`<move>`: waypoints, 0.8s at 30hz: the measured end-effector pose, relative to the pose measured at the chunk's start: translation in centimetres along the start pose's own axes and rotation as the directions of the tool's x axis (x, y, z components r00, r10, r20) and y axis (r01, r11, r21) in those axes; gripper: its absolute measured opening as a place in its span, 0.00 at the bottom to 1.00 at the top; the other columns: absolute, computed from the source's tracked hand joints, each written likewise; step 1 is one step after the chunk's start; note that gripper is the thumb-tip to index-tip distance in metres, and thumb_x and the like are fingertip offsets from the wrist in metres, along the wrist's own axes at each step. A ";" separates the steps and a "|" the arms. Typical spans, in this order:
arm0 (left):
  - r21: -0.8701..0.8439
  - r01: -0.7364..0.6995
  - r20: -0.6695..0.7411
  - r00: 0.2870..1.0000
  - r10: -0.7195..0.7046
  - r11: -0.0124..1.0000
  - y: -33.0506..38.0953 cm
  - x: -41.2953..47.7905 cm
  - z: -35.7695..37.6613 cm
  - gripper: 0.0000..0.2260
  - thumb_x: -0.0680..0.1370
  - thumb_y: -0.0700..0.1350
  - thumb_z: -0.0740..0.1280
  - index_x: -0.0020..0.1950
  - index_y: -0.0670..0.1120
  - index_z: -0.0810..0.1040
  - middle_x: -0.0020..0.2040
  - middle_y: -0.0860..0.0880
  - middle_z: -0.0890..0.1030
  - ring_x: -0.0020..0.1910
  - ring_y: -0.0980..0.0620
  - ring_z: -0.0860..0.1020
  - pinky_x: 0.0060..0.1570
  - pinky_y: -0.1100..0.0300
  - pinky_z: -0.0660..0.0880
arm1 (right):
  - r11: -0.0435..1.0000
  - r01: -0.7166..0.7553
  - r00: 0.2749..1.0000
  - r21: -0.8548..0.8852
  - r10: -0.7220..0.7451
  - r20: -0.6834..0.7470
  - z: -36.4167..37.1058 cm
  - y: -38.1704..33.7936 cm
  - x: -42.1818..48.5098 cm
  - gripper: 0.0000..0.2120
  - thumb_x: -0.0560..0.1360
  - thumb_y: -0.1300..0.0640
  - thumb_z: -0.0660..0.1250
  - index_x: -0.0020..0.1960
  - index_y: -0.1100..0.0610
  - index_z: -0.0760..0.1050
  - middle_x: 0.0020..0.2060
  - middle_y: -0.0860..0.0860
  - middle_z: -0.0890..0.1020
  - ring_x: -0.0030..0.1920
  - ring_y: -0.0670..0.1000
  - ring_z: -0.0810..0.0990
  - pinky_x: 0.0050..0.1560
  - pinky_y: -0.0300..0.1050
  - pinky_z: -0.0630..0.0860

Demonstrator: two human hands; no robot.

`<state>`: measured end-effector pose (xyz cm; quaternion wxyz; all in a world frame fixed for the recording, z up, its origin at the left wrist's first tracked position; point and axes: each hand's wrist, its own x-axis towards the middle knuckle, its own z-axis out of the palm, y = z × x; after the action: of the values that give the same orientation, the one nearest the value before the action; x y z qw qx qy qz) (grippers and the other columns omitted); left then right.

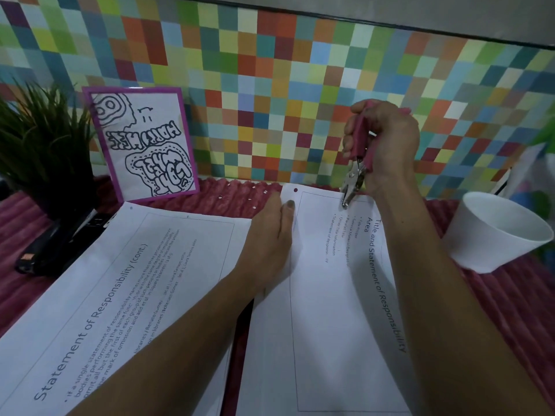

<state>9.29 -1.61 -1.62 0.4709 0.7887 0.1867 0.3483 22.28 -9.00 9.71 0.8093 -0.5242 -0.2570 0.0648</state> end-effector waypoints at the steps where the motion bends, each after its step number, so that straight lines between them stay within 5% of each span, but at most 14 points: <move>1: 0.001 -0.006 -0.008 1.000 0.006 1.000 0.0 0.0 0.0 0.12 0.83 0.47 0.54 0.40 0.51 0.65 0.35 0.52 0.70 0.35 0.57 0.69 0.35 0.69 0.67 | 1.000 0.006 1.000 0.006 -0.006 -0.015 -0.1 -0.1 0.0 0.09 0.70 0.66 0.57 0.42 0.64 0.75 0.28 0.57 0.75 0.23 0.53 0.70 0.24 0.40 0.66; 9: 0.018 -0.014 -0.029 0.999 0.015 1.000 -0.1 0.0 0.0 0.14 0.83 0.46 0.55 0.37 0.52 0.63 0.32 0.53 0.67 0.32 0.58 0.68 0.32 0.72 0.67 | 0.996 0.071 0.997 0.062 -0.070 -0.028 -0.7 -0.5 0.0 0.12 0.73 0.68 0.55 0.36 0.62 0.75 0.27 0.58 0.74 0.23 0.53 0.68 0.24 0.41 0.66; 19: -0.001 -0.029 0.004 1.000 0.029 1.000 -0.7 0.0 0.2 0.12 0.83 0.48 0.54 0.43 0.45 0.68 0.36 0.44 0.71 0.36 0.54 0.69 0.36 0.61 0.68 | 0.996 0.092 0.995 0.017 -0.091 -0.044 -0.4 -0.4 -0.3 0.13 0.75 0.67 0.58 0.32 0.61 0.73 0.25 0.57 0.74 0.21 0.53 0.67 0.23 0.41 0.64; 24: 0.038 0.013 0.011 1.000 -0.013 0.999 -0.5 0.0 0.2 0.12 0.83 0.48 0.54 0.39 0.52 0.64 0.34 0.51 0.69 0.34 0.57 0.68 0.34 0.69 0.67 | 0.992 0.127 0.990 0.004 -0.127 -0.058 -0.4 0.1 -0.4 0.14 0.76 0.63 0.62 0.32 0.62 0.71 0.24 0.57 0.73 0.19 0.53 0.66 0.22 0.42 0.64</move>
<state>9.40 -1.49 -2.08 0.4592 0.7982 0.1958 0.3373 22.17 -9.48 9.38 0.8210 -0.5051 -0.2661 -0.0010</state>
